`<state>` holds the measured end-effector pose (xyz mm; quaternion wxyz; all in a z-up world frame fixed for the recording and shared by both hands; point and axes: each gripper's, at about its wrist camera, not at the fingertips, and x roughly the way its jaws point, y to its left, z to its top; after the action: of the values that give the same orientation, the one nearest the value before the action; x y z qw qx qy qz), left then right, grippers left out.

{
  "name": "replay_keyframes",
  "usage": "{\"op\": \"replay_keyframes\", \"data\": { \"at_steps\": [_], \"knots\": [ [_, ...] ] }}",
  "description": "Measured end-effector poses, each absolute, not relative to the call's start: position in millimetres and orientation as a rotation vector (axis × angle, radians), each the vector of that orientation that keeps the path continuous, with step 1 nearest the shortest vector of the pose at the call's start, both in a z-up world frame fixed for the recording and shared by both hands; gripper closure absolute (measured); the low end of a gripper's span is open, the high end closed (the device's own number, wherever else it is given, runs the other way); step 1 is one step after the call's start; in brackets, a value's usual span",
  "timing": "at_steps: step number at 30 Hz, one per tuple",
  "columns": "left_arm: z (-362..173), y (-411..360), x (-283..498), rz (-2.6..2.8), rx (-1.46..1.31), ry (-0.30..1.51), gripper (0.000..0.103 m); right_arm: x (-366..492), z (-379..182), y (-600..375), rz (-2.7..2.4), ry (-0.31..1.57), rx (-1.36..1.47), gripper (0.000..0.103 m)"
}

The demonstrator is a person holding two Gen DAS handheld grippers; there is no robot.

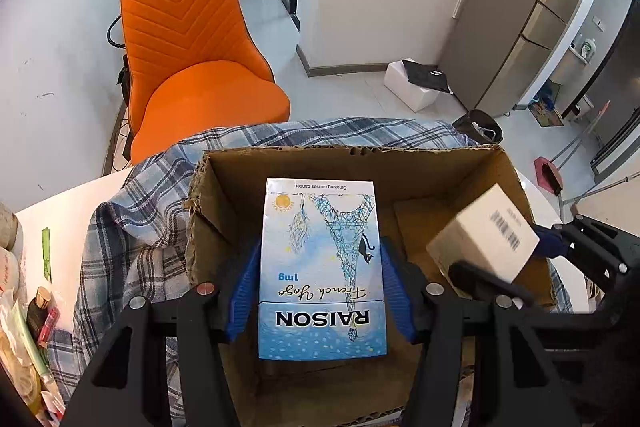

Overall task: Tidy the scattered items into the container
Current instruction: 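Carry the RAISON box with the left gripper while the right gripper carries the barcode box, then release the RAISON box into the cardboard box while the right gripper releases the barcode box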

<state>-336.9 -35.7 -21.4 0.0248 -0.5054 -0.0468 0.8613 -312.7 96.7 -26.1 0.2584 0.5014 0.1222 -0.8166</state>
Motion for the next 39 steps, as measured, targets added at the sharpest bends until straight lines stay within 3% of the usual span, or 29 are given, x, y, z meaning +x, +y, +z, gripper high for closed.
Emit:
{"op": "replay_keyframes", "data": {
  "at_steps": [9, 39],
  "knots": [
    [-27, -18, -350, 2.624, -1.615, -0.063, 0.044, -315, -30, 94, -2.108, 0.360, 1.356, 0.052],
    [-26, -15, -347, 2.652, -1.608, -0.078, 0.044, -319, -27, 82, -2.200, 0.411, 1.371, 0.052]
  ]
}}
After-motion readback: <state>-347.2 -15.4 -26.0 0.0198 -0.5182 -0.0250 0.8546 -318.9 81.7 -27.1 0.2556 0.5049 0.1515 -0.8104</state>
